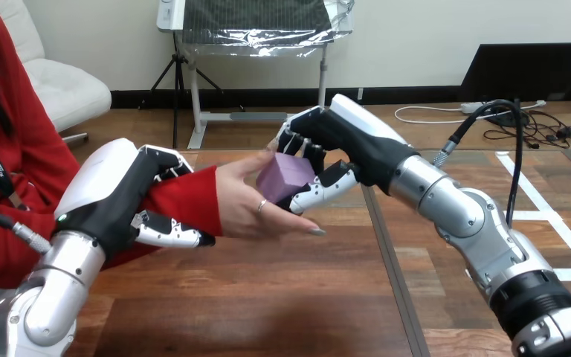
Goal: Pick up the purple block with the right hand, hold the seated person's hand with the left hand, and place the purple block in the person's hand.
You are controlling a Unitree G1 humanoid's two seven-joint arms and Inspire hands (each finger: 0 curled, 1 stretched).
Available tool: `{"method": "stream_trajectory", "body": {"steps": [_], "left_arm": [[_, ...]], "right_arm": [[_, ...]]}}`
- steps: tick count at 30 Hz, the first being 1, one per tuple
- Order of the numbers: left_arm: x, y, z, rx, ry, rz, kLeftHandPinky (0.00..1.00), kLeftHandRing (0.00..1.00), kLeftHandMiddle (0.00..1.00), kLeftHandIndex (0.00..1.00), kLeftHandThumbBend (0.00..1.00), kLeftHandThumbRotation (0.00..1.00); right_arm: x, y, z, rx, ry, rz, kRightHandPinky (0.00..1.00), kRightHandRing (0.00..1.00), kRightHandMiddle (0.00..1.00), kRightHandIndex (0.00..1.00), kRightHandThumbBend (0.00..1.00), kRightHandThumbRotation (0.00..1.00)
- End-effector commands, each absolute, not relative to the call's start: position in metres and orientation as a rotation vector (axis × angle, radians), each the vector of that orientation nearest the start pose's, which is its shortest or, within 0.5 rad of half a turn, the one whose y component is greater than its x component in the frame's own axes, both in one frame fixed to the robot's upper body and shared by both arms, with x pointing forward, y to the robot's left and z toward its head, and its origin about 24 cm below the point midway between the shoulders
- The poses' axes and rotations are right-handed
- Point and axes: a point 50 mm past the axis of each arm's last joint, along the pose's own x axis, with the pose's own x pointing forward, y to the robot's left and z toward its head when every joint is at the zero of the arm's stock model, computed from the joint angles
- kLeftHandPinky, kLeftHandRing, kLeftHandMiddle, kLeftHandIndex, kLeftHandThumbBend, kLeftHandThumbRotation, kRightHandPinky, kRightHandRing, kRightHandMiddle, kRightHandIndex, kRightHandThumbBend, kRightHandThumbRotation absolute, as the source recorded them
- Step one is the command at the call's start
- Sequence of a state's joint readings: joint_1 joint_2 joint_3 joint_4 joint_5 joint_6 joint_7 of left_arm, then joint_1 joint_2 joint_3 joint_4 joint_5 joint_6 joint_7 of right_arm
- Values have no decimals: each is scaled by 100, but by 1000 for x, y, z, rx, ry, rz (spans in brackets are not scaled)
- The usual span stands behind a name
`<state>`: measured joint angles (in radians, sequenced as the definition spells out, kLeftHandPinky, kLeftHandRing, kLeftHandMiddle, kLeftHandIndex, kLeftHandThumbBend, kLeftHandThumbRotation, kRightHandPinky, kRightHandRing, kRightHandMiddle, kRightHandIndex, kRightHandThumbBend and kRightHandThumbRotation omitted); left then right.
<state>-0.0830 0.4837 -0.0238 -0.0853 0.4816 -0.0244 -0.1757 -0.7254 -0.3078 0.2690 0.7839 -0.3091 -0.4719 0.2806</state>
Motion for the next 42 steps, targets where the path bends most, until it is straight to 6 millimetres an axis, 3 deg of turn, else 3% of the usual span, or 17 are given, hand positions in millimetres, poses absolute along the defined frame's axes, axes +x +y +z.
{"method": "stream_trajectory", "body": {"steps": [1, 42], "left_arm": [[282, 192, 127, 949, -280, -153, 30, 38, 46, 46, 79, 0], [288, 194, 123, 946, -315, -125, 34, 43, 49, 48, 78, 0]], "right_arm": [[360, -109, 125, -750, -374, 617, 32, 37, 43, 47, 69, 0], [348, -103, 120, -743, -369, 688, 30, 35, 42, 47, 68, 0]]}}
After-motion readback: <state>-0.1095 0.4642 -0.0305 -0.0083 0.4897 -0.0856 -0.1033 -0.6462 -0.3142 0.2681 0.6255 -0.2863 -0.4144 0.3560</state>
